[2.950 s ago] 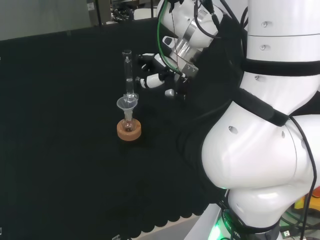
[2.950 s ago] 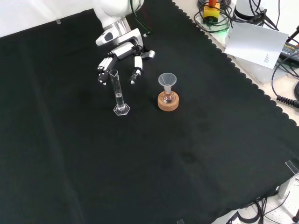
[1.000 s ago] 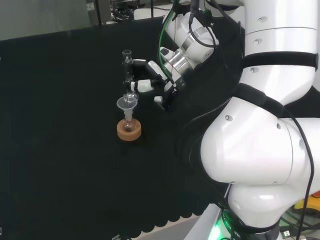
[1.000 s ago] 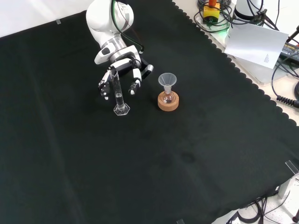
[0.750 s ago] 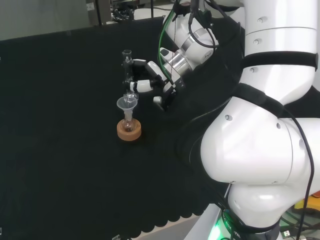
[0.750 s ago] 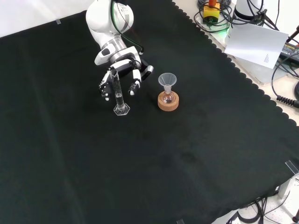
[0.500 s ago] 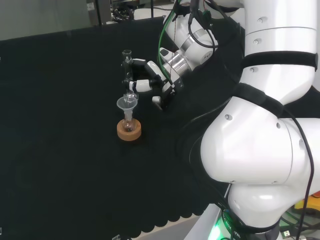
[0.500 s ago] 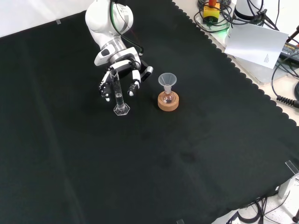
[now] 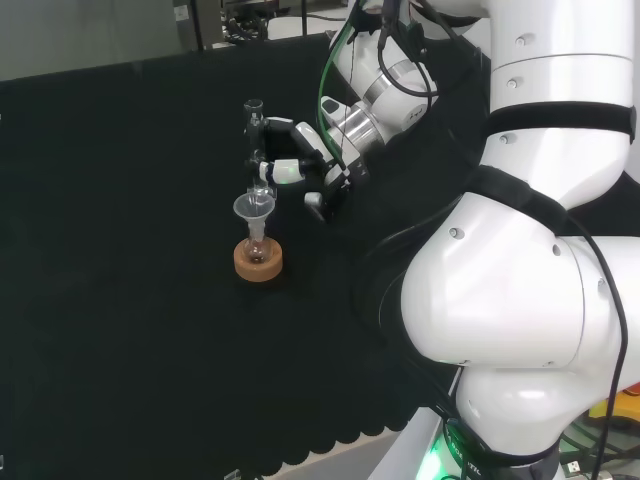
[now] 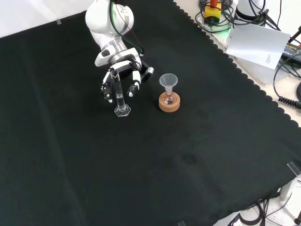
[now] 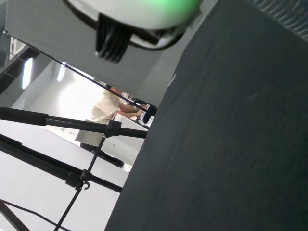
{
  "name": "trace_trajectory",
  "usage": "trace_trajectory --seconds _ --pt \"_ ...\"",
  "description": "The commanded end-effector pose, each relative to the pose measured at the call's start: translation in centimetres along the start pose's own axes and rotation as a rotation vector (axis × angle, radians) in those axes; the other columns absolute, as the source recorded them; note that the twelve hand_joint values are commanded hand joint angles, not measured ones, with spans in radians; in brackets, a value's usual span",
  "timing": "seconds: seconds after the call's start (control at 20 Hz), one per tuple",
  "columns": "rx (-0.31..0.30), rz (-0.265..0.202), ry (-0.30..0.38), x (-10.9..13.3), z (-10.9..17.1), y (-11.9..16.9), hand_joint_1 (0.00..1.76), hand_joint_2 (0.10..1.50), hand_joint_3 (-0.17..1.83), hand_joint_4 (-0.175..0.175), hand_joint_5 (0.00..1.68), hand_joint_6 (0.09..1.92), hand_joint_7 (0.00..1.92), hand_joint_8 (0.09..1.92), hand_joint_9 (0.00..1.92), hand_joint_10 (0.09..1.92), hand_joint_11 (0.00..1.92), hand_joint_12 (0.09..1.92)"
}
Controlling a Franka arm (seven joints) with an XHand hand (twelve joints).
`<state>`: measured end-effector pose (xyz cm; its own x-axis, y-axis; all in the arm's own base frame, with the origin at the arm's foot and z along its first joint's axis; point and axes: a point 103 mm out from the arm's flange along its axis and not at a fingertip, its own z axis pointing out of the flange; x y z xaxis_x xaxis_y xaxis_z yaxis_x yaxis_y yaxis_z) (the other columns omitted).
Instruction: Pick up the graduated cylinder.
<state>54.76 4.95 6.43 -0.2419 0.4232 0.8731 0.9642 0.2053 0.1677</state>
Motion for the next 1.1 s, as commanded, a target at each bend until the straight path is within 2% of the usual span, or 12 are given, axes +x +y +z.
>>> trace_trajectory --seconds 0.05,0.6,0.9,1.1 --pt "-0.001 0.004 -0.001 -0.05 0.13 0.02 1.09 0.64 0.62 -0.012 0.65 0.63 0.76 0.57 0.97 0.41 0.76 1.11" --pt "-0.011 0.004 0.025 0.23 0.61 0.42 1.07 0.67 0.62 0.012 0.66 0.63 0.71 0.57 0.94 0.37 0.69 1.15" --pt "-0.026 0.020 0.018 0.19 0.45 0.42 1.06 0.73 0.61 0.020 0.71 0.63 0.74 0.58 0.97 0.37 0.74 1.13" --pt "-0.023 0.024 0.024 0.29 0.48 0.64 1.11 0.77 0.60 0.027 0.78 0.61 0.82 0.57 1.03 0.34 0.83 1.08"
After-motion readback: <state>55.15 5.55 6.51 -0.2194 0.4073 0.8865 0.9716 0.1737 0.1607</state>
